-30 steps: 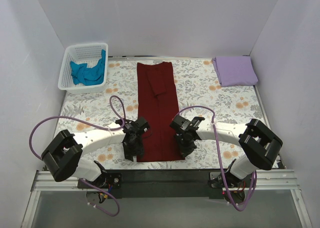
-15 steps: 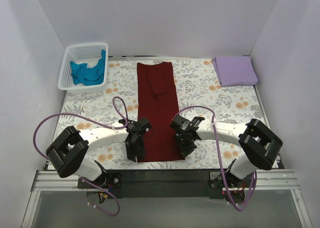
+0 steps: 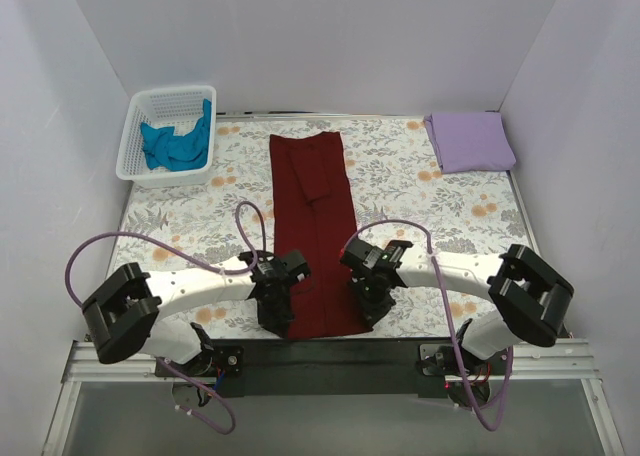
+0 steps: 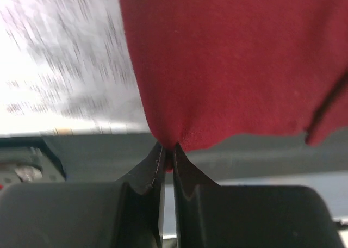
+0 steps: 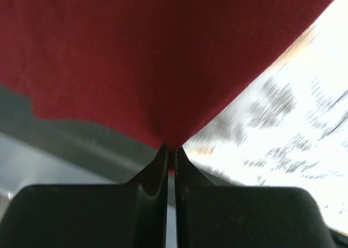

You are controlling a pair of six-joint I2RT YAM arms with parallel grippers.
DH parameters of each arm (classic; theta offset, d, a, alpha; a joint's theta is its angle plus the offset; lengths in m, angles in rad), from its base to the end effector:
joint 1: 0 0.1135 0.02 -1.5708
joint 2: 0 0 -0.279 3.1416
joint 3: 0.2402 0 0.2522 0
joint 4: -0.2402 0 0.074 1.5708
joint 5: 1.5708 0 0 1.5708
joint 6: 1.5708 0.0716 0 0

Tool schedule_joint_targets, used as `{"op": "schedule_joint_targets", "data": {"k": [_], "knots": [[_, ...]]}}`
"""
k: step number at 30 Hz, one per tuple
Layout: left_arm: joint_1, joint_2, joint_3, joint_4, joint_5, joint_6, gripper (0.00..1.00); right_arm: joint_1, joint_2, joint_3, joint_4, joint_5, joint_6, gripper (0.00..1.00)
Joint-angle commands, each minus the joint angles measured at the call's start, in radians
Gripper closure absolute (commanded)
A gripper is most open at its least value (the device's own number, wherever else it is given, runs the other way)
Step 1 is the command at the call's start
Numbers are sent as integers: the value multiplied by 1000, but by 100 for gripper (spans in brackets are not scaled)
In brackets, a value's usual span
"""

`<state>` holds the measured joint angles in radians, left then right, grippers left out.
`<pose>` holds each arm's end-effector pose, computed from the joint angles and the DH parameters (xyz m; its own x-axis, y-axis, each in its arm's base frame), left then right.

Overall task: Fold and stack the t-shirts
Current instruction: Fold the tshirt

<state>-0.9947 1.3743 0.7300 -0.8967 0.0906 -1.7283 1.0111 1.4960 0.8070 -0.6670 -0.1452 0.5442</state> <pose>0.1045 -0.1727 0.1427 -0.7409 -0.6650 0.0940 -0.6690 0.7431 -0.0152 0.1278 0.2235 0.1408 -0.8864 -0.4499 -0.1092 -0.4628 0.8558 0.2313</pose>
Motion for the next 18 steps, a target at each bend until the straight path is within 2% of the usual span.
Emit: {"op": "schedule_joint_targets", "data": {"k": [1,4,7,13,14,18], "knots": [[-76,-101,-26,-77,54,-99,100,53,-104,-31,-82,-91,11,99],[-97,-136,-6,-79,58,-129,100,60,-147,-35,-92,-85,25,99],[-90,-167,66,-82,-18,-122,100,47,-134,39,-144,18,-7,99],[89,-109,198,-87,-152,33,100,-93,-31,274,-215,117,-157,99],[150,-107,221,-74,-161,53,100,-115,-20,302,-220,125,-177,99],[270,-69,297,7,-187,150,100,-219,65,467,-241,136,-280,99]]}}
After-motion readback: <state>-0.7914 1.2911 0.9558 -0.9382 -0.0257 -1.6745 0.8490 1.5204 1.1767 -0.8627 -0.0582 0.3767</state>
